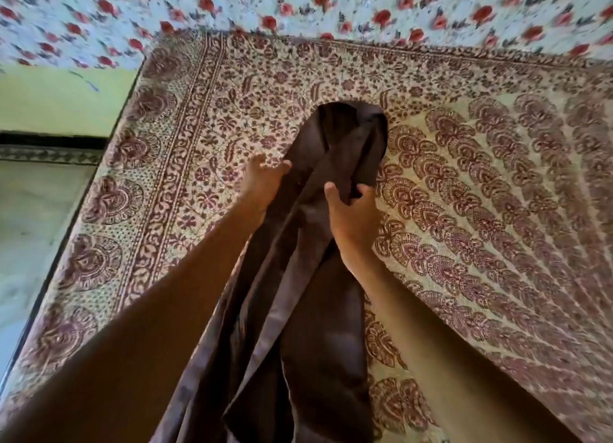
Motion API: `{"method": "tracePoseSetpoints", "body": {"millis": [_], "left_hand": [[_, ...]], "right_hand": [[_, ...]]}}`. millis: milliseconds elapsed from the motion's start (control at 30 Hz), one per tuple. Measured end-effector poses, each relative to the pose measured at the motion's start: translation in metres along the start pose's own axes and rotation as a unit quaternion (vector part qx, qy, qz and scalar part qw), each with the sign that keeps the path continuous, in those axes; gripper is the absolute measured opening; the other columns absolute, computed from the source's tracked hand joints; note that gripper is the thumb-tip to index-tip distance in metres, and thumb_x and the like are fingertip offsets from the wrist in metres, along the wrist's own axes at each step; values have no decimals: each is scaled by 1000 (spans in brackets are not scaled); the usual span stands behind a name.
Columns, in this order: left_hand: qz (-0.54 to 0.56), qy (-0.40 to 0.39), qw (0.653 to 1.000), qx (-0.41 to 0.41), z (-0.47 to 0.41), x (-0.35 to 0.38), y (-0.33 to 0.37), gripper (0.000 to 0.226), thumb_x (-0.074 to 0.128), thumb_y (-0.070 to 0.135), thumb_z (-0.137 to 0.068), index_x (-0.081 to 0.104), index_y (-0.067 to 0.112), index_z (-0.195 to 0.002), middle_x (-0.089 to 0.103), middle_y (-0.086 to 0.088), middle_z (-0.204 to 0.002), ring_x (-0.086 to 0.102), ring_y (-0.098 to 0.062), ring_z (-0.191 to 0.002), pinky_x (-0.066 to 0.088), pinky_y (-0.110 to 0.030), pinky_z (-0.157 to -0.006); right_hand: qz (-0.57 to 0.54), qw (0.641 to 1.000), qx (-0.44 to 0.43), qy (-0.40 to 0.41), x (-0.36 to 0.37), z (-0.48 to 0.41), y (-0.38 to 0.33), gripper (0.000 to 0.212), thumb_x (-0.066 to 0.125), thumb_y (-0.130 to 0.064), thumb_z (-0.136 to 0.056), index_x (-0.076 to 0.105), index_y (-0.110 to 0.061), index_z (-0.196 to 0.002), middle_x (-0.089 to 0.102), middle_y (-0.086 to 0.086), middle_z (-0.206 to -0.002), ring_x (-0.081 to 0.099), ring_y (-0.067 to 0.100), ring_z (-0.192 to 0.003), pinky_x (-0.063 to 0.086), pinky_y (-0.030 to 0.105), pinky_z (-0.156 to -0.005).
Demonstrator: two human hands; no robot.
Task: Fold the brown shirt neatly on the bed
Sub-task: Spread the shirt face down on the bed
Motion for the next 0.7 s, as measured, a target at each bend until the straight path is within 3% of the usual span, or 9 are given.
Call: {"method": "tracePoseSetpoints", "body": {"millis": [33, 100, 167, 233, 367, 433, 533, 633, 700], "left_hand": [[10, -7, 1000, -9, -1, 5, 5, 73, 73, 43, -68, 52, 12, -131, 64, -15, -121, 61, -30, -110, 50, -44, -97], [18, -28, 999, -36, -3, 13, 4, 51, 74, 30, -77, 61, 9, -121, 67, -17, -114, 64, -32, -106, 53, -43, -93], [32, -46, 997, -53, 0, 19, 2, 29, 70, 23, -81, 68, 9, -107, 70, -16, -104, 67, -33, -99, 55, -46, -89], [27, -30, 998, -45, 11, 13, 15, 27, 61, 21, -85, 67, 9, -108, 69, -17, -105, 66, -33, -101, 54, -48, -91], [9, 55, 998, 1, 54, -25, 59, 31, 46, 16, -96, 58, 4, -122, 63, -15, -113, 59, -31, -108, 48, -43, -98], [94, 9, 995, -9, 80, -32, 73, 29, 51, 25, -96, 61, 6, -116, 67, -12, -106, 64, -29, -100, 52, -45, -93], [121, -93, 988, -16, 137, -37, 98, 30, 68, 32, -87, 70, 7, -104, 72, -12, -93, 70, -26, -85, 57, -43, -83], [15, -46, 998, 49, 206, -67, 130, 22, 69, 37, -85, 71, 16, -84, 69, -14, -80, 63, -23, -74, 54, -44, -75], [-20, -5, 996, 84, 255, -90, 159, 19, 64, 36, -89, 69, 20, -79, 67, -13, -79, 63, -26, -78, 48, -39, -69]], "right_hand": [[-17, 1000, 6, -6, 3, -4, -2, 51, 64, -51, -84, 60, -12, -116, 68, 1, -95, 63, 22, -90, 49, 34, -77], [-34, 999, -6, -27, 9, -8, -10, 30, 65, -39, -87, 69, -10, -96, 69, 1, -85, 66, 24, -86, 49, 34, -73], [-50, 998, -17, -37, 5, -5, -20, 22, 64, -30, -89, 71, -9, -92, 71, 3, -85, 66, 23, -86, 50, 34, -76], [-73, 997, -1, -37, -10, 2, -23, 20, 63, -25, -91, 70, -7, -96, 69, 4, -87, 65, 24, -89, 51, 33, -79], [-104, 993, 62, 19, -64, 11, -12, 30, 58, -12, -92, 62, -1, -120, 66, 17, -114, 63, 33, -107, 50, 43, -96], [-123, 989, 79, 32, -95, 22, -20, 32, 53, -8, -94, 57, 0, -125, 63, 13, -117, 60, 28, -108, 48, 35, -94], [-147, 986, 59, 50, -151, 60, -47, 25, 48, -28, -101, 63, -9, -108, 64, 5, -103, 60, 25, -99, 46, 32, -80], [-118, 989, -2, 86, -217, 108, -78, 31, 48, -36, -101, 68, -13, -99, 62, -8, -82, 59, 19, -82, 48, 35, -75], [-86, 989, -35, 119, -270, 143, -94, 30, 49, -33, -101, 59, -23, -75, 48, -16, -63, 47, 10, -63, 37, 28, -62]]}}
Point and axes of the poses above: each hand's wrist, its own z-axis away from the middle knuckle, its own x-axis out of the palm, y = z × x, the point moved 10 cm from there along -z, towards the middle knuckle
